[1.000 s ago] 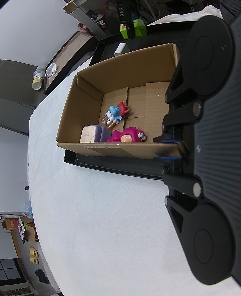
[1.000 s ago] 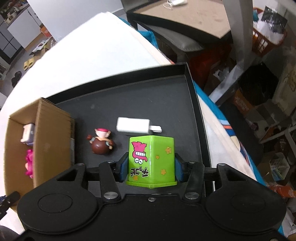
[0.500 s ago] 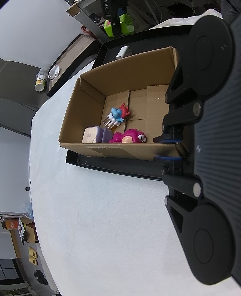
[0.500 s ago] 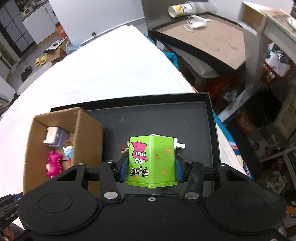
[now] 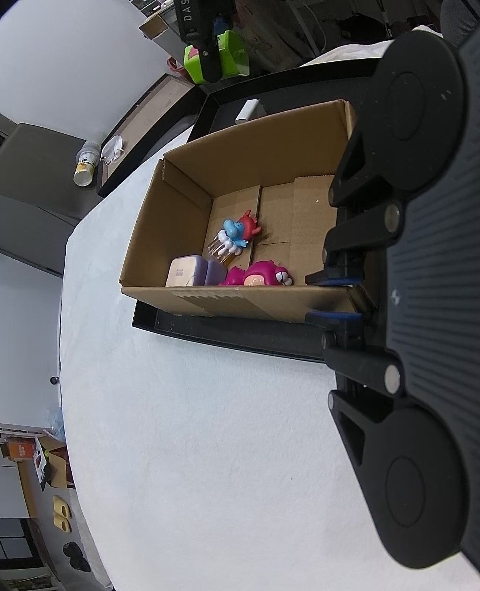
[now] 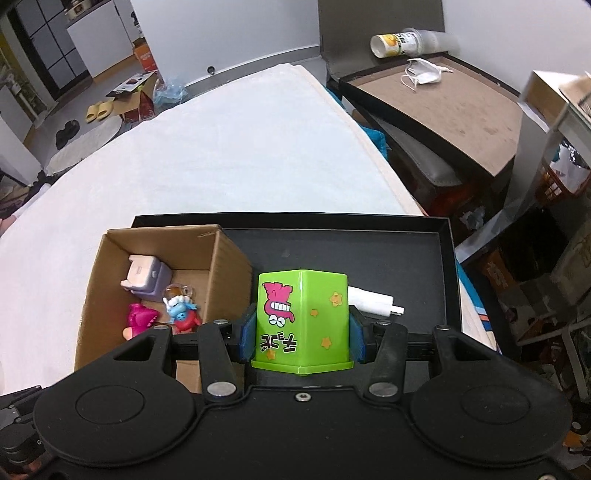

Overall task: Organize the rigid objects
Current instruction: 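Carry the green box into the cardboard box and open the right gripper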

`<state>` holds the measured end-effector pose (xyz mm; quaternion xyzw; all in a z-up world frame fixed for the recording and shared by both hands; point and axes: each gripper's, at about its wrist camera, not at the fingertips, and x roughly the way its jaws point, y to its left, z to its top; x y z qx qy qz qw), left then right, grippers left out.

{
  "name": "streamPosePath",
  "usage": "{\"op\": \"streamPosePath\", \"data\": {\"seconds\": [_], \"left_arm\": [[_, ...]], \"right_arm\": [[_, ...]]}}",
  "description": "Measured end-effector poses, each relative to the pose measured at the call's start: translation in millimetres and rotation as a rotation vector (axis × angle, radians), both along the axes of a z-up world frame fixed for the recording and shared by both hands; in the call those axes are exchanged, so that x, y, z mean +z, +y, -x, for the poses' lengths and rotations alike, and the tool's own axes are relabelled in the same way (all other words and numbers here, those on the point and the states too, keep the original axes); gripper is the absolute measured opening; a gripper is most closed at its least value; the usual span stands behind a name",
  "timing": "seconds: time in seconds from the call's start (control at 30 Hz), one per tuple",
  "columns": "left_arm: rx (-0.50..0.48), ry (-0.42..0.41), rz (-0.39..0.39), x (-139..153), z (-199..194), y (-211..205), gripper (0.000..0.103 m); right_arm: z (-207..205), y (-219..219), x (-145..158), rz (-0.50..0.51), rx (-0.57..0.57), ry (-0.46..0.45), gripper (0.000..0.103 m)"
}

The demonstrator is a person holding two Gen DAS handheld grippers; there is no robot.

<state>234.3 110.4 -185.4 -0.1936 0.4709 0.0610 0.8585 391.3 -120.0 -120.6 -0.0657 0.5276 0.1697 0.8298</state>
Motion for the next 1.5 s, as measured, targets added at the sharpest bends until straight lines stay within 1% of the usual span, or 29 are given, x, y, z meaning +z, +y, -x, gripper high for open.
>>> {"op": "streamPosePath", "data": {"seconds": [0.3, 0.7, 0.9, 1.17, 1.27, 1.37, 1.43, 1.5], "left_arm": [[-0.027, -0.007, -0.031, 1, 0, -6, 0.012], [-0.030, -0.013, -0.015, 0, 1, -2, 0.012], [-0.029, -0.016, -0.004, -1, 1, 0, 0.012], [-0.034, -0.021, 0.006, -1, 2, 2, 0.012], [-0.037, -0.020, 0.006, -1, 2, 2, 0.012], [-0.036, -0.020, 0.005, -1, 2, 2, 0.012], [-0.036, -0.020, 0.005, -1, 2, 2, 0.012], [-0.037, -0.022, 0.008, -1, 2, 2, 0.013]], "right_arm": [[6, 31, 5, 0.009, 0.048, -0.007, 0.047], [11, 85, 4, 0.026, 0.129, -0.009, 0.047], [12, 107, 0, 0.057, 0.164, -0.016, 0.047], [9, 128, -11, 0.104, 0.177, -0.024, 0.047], [9, 133, -14, 0.124, 0.184, -0.038, 0.047], [8, 138, -16, 0.160, 0.189, -0.073, 0.048], [9, 140, -16, 0.181, 0.198, -0.097, 0.052], [8, 140, -14, 0.190, 0.197, -0.105, 0.053]]}}
